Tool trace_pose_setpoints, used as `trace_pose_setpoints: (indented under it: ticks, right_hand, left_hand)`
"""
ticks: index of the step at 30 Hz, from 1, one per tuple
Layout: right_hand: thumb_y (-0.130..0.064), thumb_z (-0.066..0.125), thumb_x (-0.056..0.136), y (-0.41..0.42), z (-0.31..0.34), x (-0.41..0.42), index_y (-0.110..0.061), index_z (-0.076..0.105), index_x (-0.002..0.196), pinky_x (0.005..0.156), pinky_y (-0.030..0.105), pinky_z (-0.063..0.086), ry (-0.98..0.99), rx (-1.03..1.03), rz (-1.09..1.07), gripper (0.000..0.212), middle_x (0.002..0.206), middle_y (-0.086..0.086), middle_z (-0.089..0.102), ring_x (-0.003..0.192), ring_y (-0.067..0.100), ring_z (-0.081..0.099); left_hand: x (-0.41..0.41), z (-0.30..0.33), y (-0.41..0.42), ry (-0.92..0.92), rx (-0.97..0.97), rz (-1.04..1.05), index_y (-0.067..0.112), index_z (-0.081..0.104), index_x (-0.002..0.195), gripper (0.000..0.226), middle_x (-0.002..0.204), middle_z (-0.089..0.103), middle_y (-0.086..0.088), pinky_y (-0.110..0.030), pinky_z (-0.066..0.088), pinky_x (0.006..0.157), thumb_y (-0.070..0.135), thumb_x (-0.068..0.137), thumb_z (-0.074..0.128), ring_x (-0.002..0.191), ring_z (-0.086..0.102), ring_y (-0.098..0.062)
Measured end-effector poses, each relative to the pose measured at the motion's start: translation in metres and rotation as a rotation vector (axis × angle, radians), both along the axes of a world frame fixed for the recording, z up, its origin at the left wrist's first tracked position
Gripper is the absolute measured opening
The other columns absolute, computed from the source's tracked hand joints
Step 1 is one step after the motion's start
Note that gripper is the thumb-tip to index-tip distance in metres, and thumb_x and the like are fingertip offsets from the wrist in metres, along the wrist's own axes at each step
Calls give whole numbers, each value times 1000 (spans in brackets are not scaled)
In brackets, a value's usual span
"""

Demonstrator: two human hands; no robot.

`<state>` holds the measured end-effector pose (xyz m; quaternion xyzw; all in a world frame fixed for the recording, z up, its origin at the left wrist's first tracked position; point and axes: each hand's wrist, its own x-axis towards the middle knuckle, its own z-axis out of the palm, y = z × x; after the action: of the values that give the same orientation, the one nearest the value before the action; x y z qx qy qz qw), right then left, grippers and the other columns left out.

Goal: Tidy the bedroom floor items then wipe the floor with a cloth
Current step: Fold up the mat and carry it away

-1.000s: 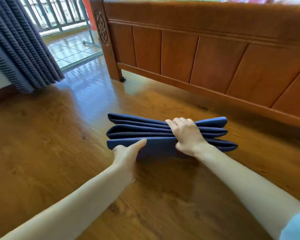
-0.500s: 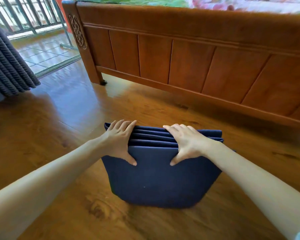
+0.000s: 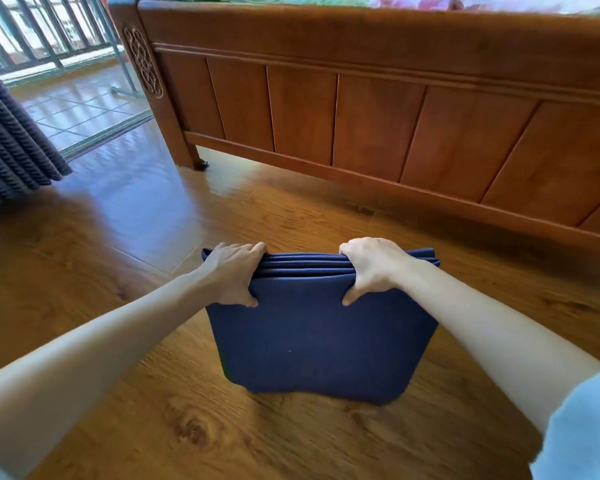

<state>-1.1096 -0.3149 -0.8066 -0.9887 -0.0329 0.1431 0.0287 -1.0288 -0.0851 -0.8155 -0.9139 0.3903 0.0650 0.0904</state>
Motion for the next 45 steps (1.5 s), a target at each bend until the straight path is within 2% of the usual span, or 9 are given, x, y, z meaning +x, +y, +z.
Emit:
trace_pose_setpoints:
  ticks: [4, 8, 15, 21, 27, 32, 35, 40, 45]
  right_hand:
    - [-56, 77, 62, -7, 18, 1, -19, 50, 107, 75, 34, 50, 20, -66, 11, 65, 101, -2, 56, 91, 17, 54]
    - [-62, 75, 61, -11, 1, -4, -20, 47, 109, 79, 30, 41, -20, -116, 37, 70, 106, -2, 55, 96, 17, 51]
    - [-63, 74, 60, -21, -9, -6, -23, 42, 115, 84, 34, 44, -22, -8, -27, 75, 111, -4, 59, 100, 19, 55]
    - [-59, 74, 63, -24, -9, -9, -27, 41, 126, 86, 35, 45, -5, 71, -28, 78, 119, -6, 59, 104, 18, 55]
    - [-56, 79, 59, -31, 3, -19, -25, 8, 149, 105, 38, 31, 156, -41, -32, 119, 142, 1, 38, 129, 23, 37]
    - [-54, 75, 64, -31, -2, -23, -21, 39, 131, 95, 33, 37, 36, 2, -55, 83, 124, -3, 55, 113, 19, 51]
    - [-49, 71, 70, -24, -1, -35, -23, 48, 117, 88, 32, 38, -27, 28, -74, 58, 111, -4, 60, 103, 20, 56]
    - [-35, 91, 38, -3, 12, -80, -17, 66, 102, 79, 31, 51, -141, 105, -175, 71, 91, -3, 68, 84, 20, 66]
    - [-23, 90, 40, 11, 83, -95, -11, 67, 105, 82, 33, 50, -269, 155, -127, 70, 96, 0, 69, 86, 21, 66]
  left_hand:
    - [7, 16, -7, -26, 17, -22, 17, 41, 110, 72, 108, 57, 2, -37, 46, 80, 53, 59, 77, 95, 56, -21]
    - [-3, -3, -8, -7, 3, -37, 20, 38, 118, 75, 113, 53, 4, -38, 39, 91, 52, 59, 73, 103, 51, -18]
    - [-1, -4, -12, 25, -53, -15, 21, 26, 138, 111, 134, 42, 4, -35, 30, 103, 69, 51, 74, 124, 41, -18]
    - [-2, -9, -8, -36, -217, 5, 25, 39, 131, 92, 125, 54, 7, -31, 35, 94, 68, 56, 71, 115, 51, -16]
    - [-4, -5, -6, 30, -152, -7, 25, 30, 138, 101, 132, 47, 7, -32, 31, 102, 65, 56, 73, 121, 43, -16]
    - [-3, 3, -4, 52, -16, 90, 25, 12, 148, 118, 135, 42, 4, -32, 29, 105, 55, 55, 79, 126, 40, -19]
    - [-11, 5, -1, 58, -21, 134, 19, 28, 141, 99, 133, 46, 4, -30, 30, 106, 53, 62, 77, 124, 44, -18]
    - [-44, 24, 21, 30, -168, 63, 14, 47, 109, 90, 96, 63, -2, -30, 38, 86, 41, 34, 90, 88, 63, -24]
    - [-51, 99, 49, 39, -256, 48, 11, 46, 115, 93, 104, 65, -7, -34, 33, 91, 37, 38, 91, 93, 65, -28]
